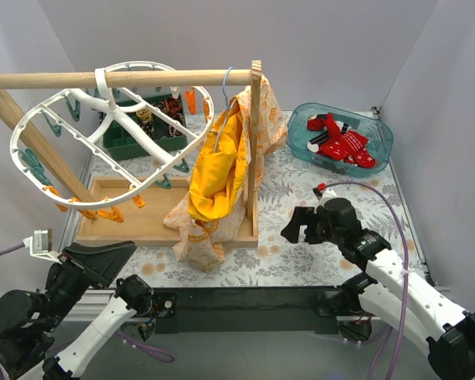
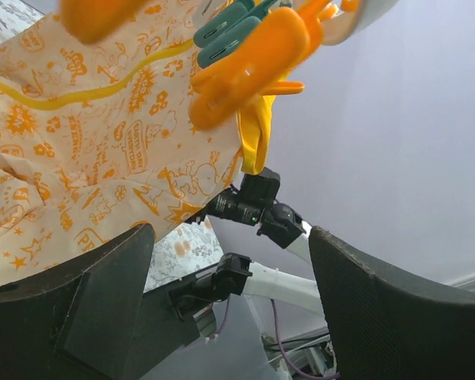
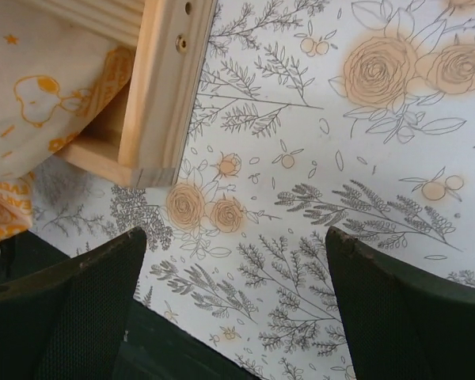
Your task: Remove the socks clipped to the hanger
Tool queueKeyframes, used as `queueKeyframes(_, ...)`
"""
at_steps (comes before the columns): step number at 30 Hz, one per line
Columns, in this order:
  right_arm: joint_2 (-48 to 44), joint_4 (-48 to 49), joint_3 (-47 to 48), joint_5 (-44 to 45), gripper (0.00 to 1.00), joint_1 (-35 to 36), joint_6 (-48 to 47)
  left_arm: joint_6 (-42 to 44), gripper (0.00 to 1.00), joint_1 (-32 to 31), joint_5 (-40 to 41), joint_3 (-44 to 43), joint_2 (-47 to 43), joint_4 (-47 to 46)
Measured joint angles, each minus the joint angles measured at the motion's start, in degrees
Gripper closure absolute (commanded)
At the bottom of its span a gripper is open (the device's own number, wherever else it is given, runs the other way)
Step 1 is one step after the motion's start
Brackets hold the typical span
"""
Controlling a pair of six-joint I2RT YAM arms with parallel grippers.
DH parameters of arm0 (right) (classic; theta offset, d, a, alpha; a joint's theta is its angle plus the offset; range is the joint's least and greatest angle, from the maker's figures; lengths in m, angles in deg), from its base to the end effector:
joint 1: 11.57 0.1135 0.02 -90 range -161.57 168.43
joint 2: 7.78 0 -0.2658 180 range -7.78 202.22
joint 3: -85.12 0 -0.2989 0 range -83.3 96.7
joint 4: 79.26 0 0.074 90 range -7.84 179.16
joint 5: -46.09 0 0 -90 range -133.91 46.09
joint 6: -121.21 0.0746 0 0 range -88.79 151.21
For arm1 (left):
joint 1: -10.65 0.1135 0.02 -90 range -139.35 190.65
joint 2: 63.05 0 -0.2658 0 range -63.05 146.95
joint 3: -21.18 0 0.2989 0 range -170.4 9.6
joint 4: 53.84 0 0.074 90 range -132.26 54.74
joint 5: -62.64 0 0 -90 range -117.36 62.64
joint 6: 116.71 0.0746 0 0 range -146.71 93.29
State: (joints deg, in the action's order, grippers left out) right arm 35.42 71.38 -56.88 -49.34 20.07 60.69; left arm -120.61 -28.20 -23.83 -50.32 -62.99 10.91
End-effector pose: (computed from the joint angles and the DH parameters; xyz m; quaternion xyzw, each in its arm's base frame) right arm 0.2057 0.1351 0.1843 -0.0387 0.8837 0.2723 0.3788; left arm 0.0004 0.0056 0.4144 -0.3274 0.5785 -0.6760 0.3180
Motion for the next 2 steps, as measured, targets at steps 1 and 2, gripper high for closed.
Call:
queueKeyframes(1,-1.11,0.20,-1.27,-0.61,0.01,-0.02,0.72,-0.28,0.22,0.00,-0.15,0.44,0.00,-0.39)
queueKeyframes(2,-2.27,0.72,-2.45,-1.09,0.02,0.00,1.38,-0.55,0.22,0.00,-0.33,0.92,0.00,-0.74)
